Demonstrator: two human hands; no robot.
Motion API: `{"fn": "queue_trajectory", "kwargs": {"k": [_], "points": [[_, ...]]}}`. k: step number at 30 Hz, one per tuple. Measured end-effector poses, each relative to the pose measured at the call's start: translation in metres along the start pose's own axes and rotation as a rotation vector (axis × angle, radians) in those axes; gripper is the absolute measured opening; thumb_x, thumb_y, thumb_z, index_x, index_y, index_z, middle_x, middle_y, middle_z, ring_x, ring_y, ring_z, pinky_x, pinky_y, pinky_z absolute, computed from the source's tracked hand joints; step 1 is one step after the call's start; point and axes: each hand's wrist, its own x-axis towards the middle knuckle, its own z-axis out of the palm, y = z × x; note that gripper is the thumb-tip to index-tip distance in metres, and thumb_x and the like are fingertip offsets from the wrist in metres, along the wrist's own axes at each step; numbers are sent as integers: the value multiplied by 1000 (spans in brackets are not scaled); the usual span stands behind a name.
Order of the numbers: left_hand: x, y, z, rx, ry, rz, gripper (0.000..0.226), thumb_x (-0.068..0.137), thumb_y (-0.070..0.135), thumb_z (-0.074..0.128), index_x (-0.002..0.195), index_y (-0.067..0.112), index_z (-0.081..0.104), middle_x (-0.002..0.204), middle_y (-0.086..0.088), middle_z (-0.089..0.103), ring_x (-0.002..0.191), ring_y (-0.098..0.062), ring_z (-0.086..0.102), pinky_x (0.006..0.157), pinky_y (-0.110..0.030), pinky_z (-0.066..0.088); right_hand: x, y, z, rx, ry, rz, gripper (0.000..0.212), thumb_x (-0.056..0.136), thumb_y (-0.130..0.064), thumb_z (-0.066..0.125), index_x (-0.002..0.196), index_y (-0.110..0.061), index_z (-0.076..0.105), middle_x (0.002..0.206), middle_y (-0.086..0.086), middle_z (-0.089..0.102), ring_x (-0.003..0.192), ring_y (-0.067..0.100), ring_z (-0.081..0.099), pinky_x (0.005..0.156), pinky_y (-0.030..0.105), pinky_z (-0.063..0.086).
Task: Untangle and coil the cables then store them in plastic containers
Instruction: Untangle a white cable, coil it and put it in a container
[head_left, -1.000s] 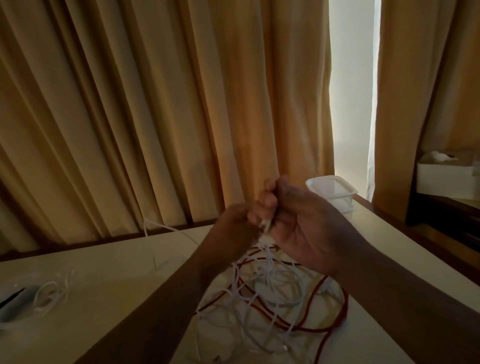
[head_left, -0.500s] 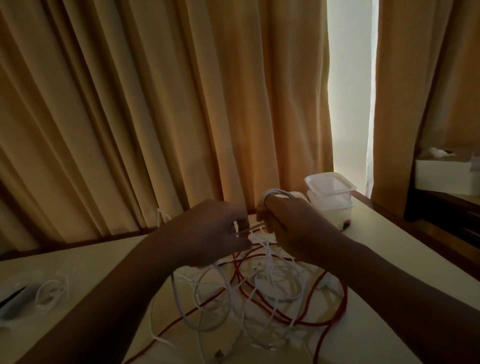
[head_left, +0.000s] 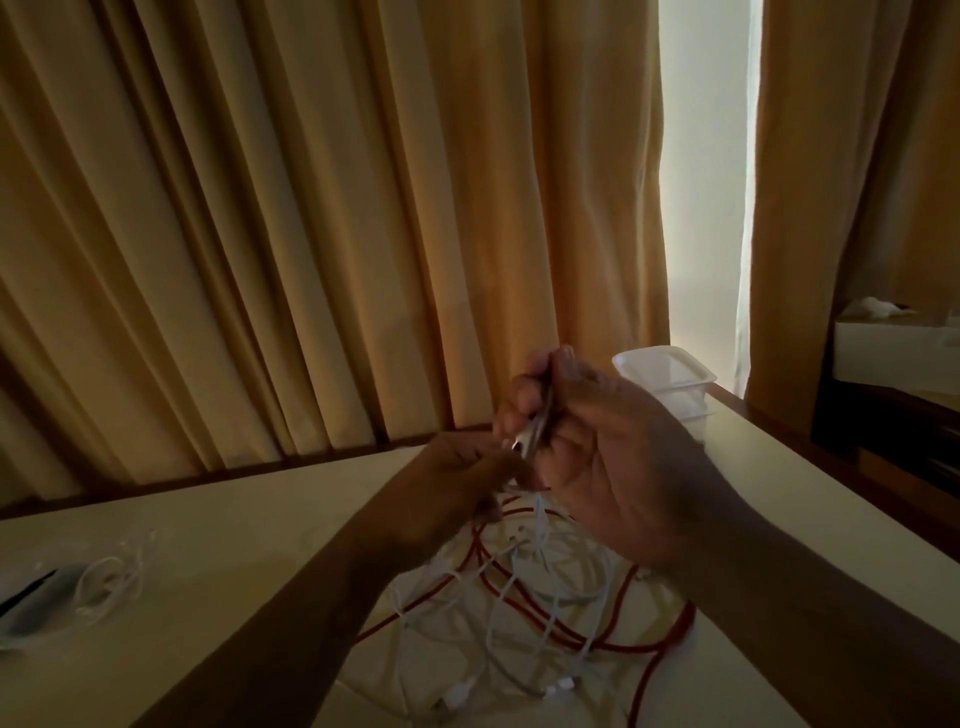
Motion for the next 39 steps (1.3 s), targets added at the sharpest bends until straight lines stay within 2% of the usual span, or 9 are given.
{"fn": "queue_trajectory", "kwargs": {"k": [3,6,11,19,25,27,32,36,39], "points": [[-8,3,13,2,-85,-39,48,103,51,39,103,21,76,85,5,69,65,-2,56,61,-24,45,9,-7,-5,-176,156,-180,28,102,-23,42,107,-7,65,101,11,74,102,21,72,84,25,57],[-19,5,19,28,-169,-114,52,99,62,35,112,29,73,78,5,56,67,-1,55,64,-23,47,19,-18,-25,-845,252,-380,28,108,-24,38,114,-14,63,113,-2,74,110,7,68,87,14,52],[-28,10,12,554,-99,130,45,99,60,37,79,32,67,92,14,56,89,-3,57,77,-17,47,26,-20,-81,-1790,78,-255,19,107,-24,42,99,-36,55,105,-16,64,101,-8,58,84,13,49],[10,21,-43,167,217,224,31,94,41,56,86,15,70,61,-4,63,51,-14,54,51,-21,45,-5,-1,-49,-914,-289,417,40,109,-32,32,88,-15,61,71,0,58,69,16,55,83,44,47],[30,-7,-16,-28,113,220,33,94,6,69,73,30,78,62,0,67,55,-14,59,54,-24,49,14,3,-27,38,-146,-4,31,105,-24,38,97,-7,63,82,11,64,87,23,66,100,39,50],[28,-7,-1,160,23,154,17,94,28,73,88,44,74,65,2,67,58,-12,63,56,-23,51,25,7,-37,-127,62,-151,30,102,-25,44,102,-7,68,97,11,73,102,24,71,99,38,54],[26,4,1,566,-178,-24,38,93,40,72,129,40,61,69,23,63,61,3,57,56,-15,44,37,11,-74,-1457,128,-439,25,106,-32,41,106,-21,63,98,-20,66,98,-6,64,82,13,53],[35,20,-21,785,-149,140,2,96,33,70,95,33,71,76,10,68,67,-3,66,65,-34,59,40,19,-97,-1744,-17,-336,11,102,-22,48,100,-32,51,93,-13,58,84,0,59,72,25,54],[39,31,-35,552,-341,20,15,93,28,75,106,26,69,80,4,73,70,-8,71,67,-33,59,38,13,-100,-1748,-4,-322,12,103,-21,46,99,-32,49,88,-16,53,78,1,56,65,22,47]]}}
